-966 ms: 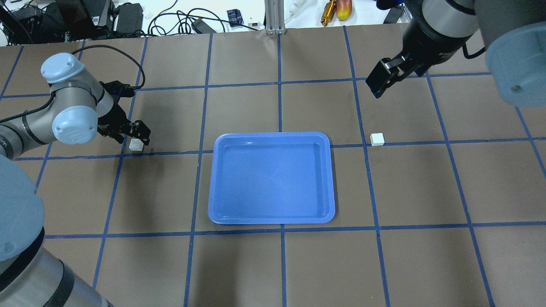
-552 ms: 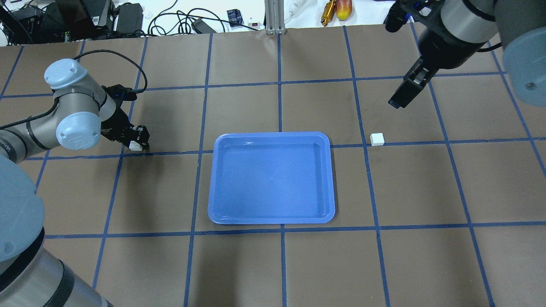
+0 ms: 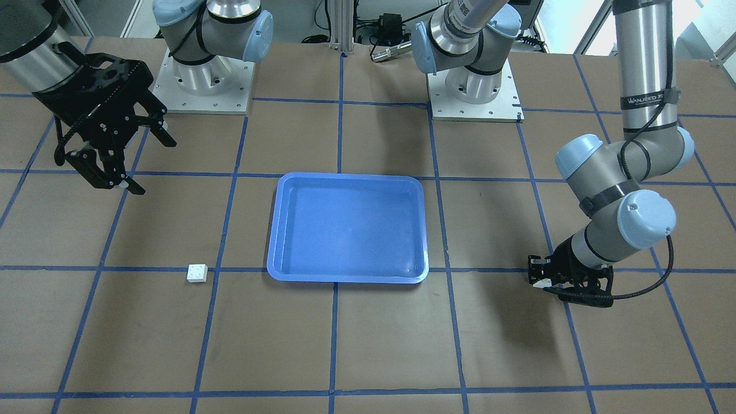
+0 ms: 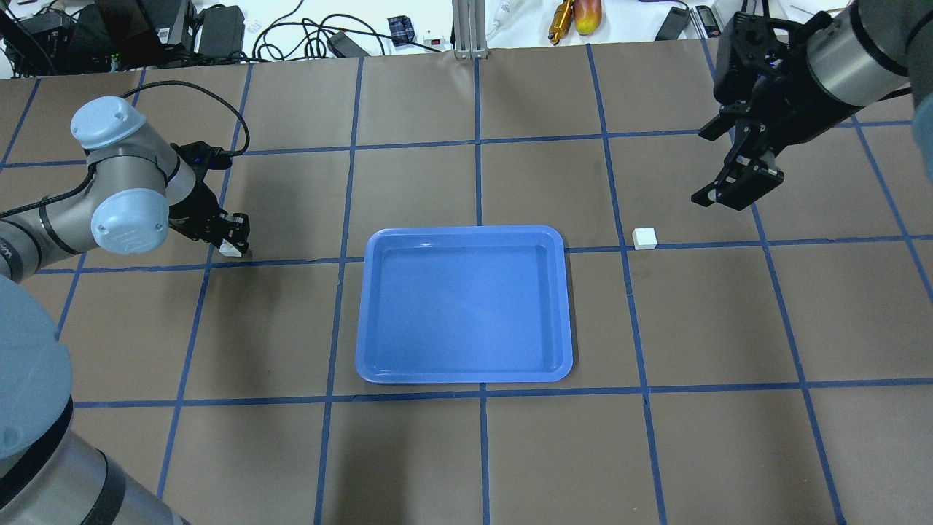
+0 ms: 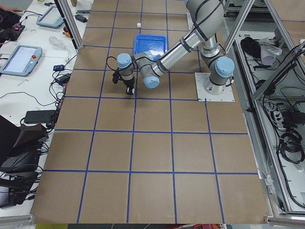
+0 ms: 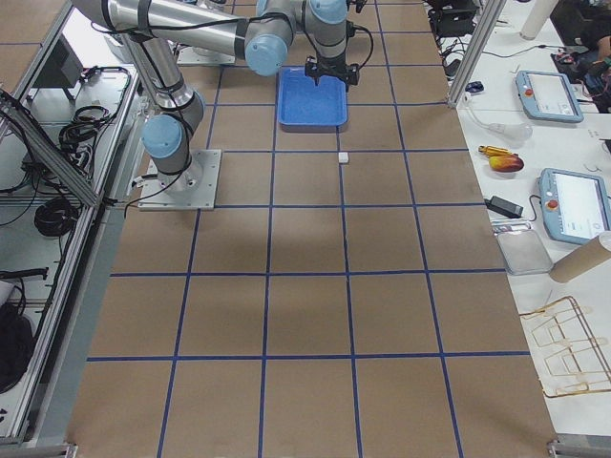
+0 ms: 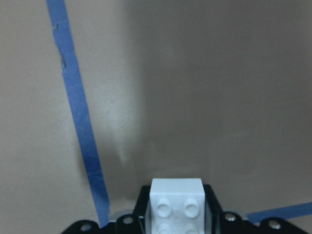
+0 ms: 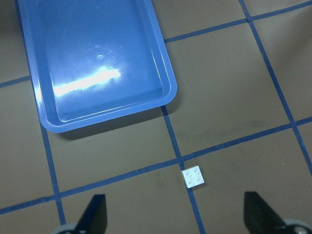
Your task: Assemble white blocks and place on blue tray
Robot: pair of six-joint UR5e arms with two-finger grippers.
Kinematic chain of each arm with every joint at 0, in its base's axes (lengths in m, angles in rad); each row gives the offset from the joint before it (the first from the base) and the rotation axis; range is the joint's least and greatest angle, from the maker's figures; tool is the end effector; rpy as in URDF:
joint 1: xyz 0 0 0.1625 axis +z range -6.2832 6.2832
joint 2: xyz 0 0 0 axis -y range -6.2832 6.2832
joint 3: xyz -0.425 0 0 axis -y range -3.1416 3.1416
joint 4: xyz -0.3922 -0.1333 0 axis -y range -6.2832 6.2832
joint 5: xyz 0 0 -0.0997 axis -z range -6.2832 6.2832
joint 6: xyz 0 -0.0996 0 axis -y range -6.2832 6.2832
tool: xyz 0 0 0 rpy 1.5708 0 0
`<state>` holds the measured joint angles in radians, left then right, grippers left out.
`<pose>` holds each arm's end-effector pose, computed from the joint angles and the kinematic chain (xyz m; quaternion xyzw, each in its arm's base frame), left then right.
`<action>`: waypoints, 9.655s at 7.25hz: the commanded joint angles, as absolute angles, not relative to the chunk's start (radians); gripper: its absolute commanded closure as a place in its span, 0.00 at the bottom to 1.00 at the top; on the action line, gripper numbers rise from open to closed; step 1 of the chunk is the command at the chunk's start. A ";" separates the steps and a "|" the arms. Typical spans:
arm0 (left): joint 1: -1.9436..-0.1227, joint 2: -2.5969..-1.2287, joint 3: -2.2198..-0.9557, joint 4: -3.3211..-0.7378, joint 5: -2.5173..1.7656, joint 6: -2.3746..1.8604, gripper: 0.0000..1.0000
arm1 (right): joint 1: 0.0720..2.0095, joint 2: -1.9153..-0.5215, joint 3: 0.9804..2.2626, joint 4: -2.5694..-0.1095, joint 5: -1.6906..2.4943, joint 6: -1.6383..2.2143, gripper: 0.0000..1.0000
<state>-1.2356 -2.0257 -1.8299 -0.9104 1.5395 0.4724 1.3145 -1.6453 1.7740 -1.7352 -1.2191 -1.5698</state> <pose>0.0611 -0.5901 0.1827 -0.0681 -0.9972 -0.0185 0.0249 0.0455 -0.4877 0.4461 -0.6035 0.7777 -0.1492 0.0930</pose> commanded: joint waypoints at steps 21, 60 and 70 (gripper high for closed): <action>-1.875 -1.976 -1.812 -0.899 1.450 -0.411 0.00 | 1.269 -1.121 1.861 -2.092 -1.108 -2.023 0.89; -1.779 -1.963 -1.974 -0.792 1.227 -0.295 1.00 | 1.717 -1.204 2.091 -2.649 -0.999 -1.264 0.00; -1.677 -1.781 -1.444 -1.536 1.459 -0.134 0.94 | 1.651 -1.632 1.614 -1.623 -1.383 -1.000 0.00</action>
<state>-1.7300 -1.8287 -1.5695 -1.3465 1.4366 -0.2135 1.6508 -1.5939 1.6142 -1.6898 -1.2974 -1.0885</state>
